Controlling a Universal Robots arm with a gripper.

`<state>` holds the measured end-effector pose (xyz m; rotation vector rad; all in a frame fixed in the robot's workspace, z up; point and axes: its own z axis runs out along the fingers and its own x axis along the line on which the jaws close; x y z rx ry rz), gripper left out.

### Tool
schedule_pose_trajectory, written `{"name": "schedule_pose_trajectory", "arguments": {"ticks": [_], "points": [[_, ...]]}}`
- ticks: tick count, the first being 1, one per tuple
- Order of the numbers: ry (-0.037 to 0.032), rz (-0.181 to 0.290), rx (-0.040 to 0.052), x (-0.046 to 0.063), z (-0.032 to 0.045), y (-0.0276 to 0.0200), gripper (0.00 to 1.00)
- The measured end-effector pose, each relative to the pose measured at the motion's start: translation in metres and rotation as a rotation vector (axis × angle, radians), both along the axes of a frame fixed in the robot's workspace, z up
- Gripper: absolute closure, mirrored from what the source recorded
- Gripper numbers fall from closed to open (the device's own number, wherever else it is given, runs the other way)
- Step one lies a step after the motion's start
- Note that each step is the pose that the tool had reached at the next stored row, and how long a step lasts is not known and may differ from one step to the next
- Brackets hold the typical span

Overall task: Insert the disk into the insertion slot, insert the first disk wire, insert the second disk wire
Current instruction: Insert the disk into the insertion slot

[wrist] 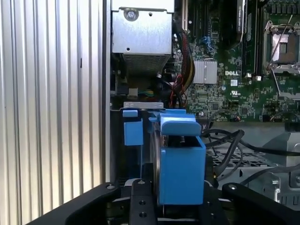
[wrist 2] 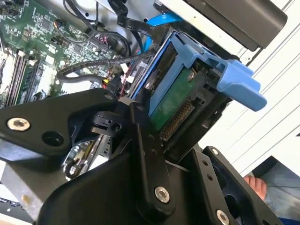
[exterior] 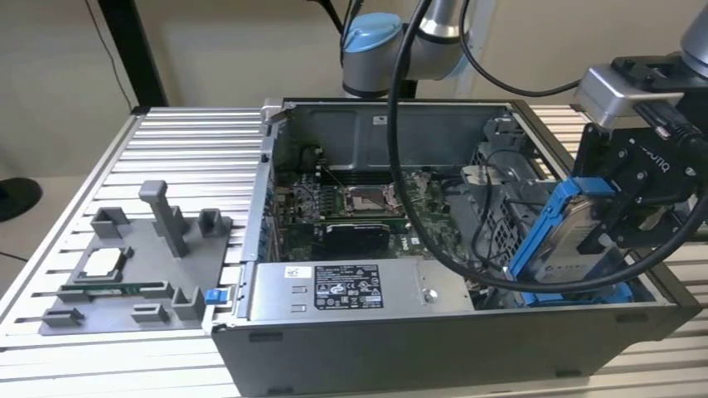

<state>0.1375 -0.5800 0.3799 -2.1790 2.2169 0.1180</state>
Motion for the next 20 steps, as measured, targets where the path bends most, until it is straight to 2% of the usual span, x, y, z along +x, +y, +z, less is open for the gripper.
{"name": "schedule_pose_trajectory", "arguments": {"ticks": [4,14,15,16,20], "points": [[-0.0017,0.0,0.0058,0.0001,-0.0004,-0.0002,1.0],[-0.0017,0.004,0.0061,0.0001,-0.0004,-0.0001,1.0],[-0.0019,0.004,0.0117,0.0003,-0.0011,0.0005,0.0],[-0.0019,0.005,0.0138,0.0004,-0.0014,0.0008,0.0],[-0.0016,0.006,0.0125,0.0001,-0.001,0.0005,0.0]]}}
